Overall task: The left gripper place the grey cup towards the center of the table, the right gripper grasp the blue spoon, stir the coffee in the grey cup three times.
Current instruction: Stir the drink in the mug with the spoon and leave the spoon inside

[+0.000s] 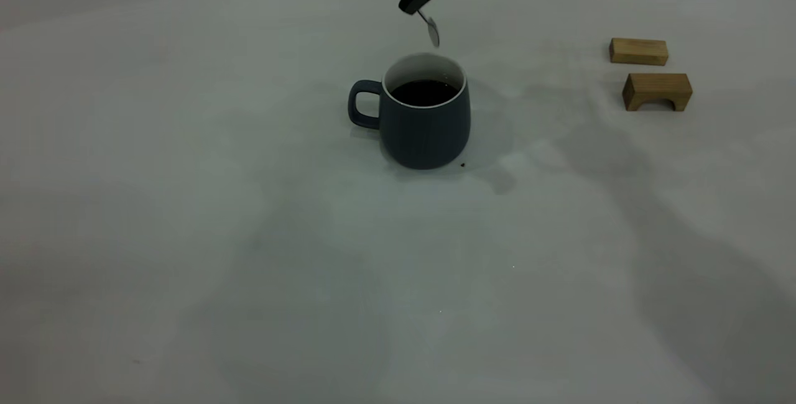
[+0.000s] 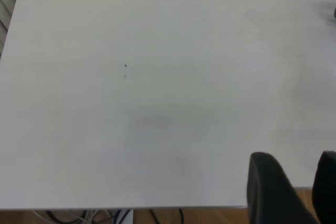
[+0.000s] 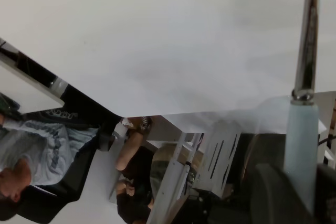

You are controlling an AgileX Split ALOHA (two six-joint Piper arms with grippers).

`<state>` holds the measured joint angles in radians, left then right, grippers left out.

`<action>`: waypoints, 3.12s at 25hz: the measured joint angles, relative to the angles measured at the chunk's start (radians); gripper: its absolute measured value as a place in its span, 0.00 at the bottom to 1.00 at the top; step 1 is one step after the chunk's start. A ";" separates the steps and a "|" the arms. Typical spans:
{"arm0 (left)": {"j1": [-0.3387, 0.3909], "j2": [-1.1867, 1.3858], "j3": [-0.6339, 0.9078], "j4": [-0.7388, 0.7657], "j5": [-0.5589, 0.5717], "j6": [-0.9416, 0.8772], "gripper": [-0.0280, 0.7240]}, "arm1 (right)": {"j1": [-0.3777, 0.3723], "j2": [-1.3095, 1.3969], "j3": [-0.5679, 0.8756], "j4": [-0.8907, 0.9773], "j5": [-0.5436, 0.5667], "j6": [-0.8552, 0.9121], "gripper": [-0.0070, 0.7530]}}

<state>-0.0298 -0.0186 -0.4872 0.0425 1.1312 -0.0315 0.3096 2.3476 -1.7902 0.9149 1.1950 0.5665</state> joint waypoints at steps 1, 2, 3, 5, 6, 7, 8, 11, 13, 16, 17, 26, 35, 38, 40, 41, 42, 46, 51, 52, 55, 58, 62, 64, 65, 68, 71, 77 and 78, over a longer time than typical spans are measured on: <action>0.000 0.000 0.000 0.000 0.000 0.000 0.40 | 0.000 0.005 0.000 0.000 0.000 0.007 0.19; 0.000 0.000 0.000 0.000 0.000 0.000 0.40 | 0.000 0.013 0.000 0.000 0.000 0.012 0.19; 0.000 0.000 0.000 0.000 0.000 0.000 0.40 | 0.000 0.021 0.000 0.001 0.000 0.019 0.19; 0.000 0.000 0.000 0.000 0.000 0.000 0.40 | 0.000 0.037 0.000 0.005 -0.001 0.032 0.19; 0.000 0.000 0.000 0.000 0.000 0.000 0.40 | 0.000 0.046 0.000 0.008 -0.002 0.040 0.19; 0.000 0.000 0.000 0.000 0.000 0.000 0.40 | 0.000 0.055 0.000 0.013 -0.002 0.045 0.19; 0.000 0.000 0.000 0.000 0.000 0.000 0.40 | 0.000 0.063 0.000 0.023 -0.002 0.050 0.19; 0.000 0.000 0.000 0.000 0.000 0.000 0.40 | -0.001 0.091 -0.001 0.067 -0.003 0.053 0.19; 0.000 0.000 0.000 -0.001 0.000 0.000 0.40 | -0.008 0.116 -0.003 0.111 -0.003 0.048 0.19; 0.000 0.000 0.000 -0.001 0.000 0.000 0.40 | -0.029 0.153 -0.003 0.169 -0.008 0.018 0.19; 0.000 0.000 0.000 -0.001 0.000 0.000 0.40 | -0.039 0.164 -0.004 0.187 -0.011 0.005 0.19; 0.000 0.000 0.000 -0.001 0.000 0.000 0.40 | -0.119 0.201 -0.004 0.207 -0.018 -0.021 0.19; 0.000 0.000 0.000 -0.001 0.000 0.000 0.40 | -0.061 0.202 -0.005 0.186 -0.022 0.019 0.19; 0.000 0.000 0.000 -0.001 0.000 0.000 0.40 | -0.034 0.202 -0.005 0.223 -0.022 -0.019 0.19; 0.000 0.000 0.000 -0.001 0.000 0.000 0.40 | -0.029 0.202 -0.005 0.245 -0.043 -0.074 0.19; 0.000 0.000 0.000 -0.001 0.000 0.000 0.40 | -0.029 0.202 -0.005 0.252 -0.059 -0.096 0.19; 0.000 0.000 0.000 -0.001 0.000 0.000 0.40 | -0.032 0.202 -0.005 0.255 -0.073 -0.118 0.19; 0.000 0.000 0.000 -0.001 0.000 0.000 0.40 | -0.062 0.202 -0.005 0.246 -0.052 -0.139 0.19; 0.000 0.000 0.000 -0.001 0.000 0.000 0.40 | -0.100 0.202 -0.005 0.162 -0.029 -0.041 0.19; 0.000 0.000 0.000 -0.001 0.000 0.000 0.40 | -0.099 0.202 -0.005 0.153 -0.029 -0.031 0.19; 0.000 0.000 0.000 -0.001 0.000 0.000 0.40 | -0.073 0.202 -0.005 0.151 -0.029 -0.010 0.19; 0.000 0.000 0.000 -0.001 0.000 0.000 0.40 | -0.036 0.202 -0.005 0.189 -0.028 -0.024 0.19; 0.000 0.000 0.000 -0.001 0.000 0.000 0.40 | -0.017 0.202 -0.005 0.262 -0.044 -0.155 0.19; 0.000 0.000 0.000 -0.001 0.000 0.000 0.40 | -0.022 0.202 -0.005 0.266 -0.051 -0.202 0.19; 0.000 0.000 0.000 -0.001 0.000 0.000 0.40 | -0.029 0.202 -0.005 0.263 -0.051 -0.214 0.19; 0.000 0.000 0.000 -0.001 0.000 0.000 0.40 | -0.051 0.202 -0.005 0.235 -0.040 -0.213 0.19; 0.000 0.000 0.000 -0.001 0.000 0.000 0.40 | -0.069 0.202 -0.005 0.177 -0.032 -0.125 0.19; 0.000 0.000 0.000 -0.001 0.000 0.000 0.40 | -0.051 0.202 -0.005 0.176 -0.028 -0.068 0.19; 0.000 0.000 0.000 -0.001 0.000 0.000 0.40 | -0.044 0.202 -0.005 0.199 -0.028 -0.085 0.19</action>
<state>-0.0298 -0.0186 -0.4872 0.0417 1.1312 -0.0315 0.2657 2.5500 -1.7955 1.1143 1.1668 0.4813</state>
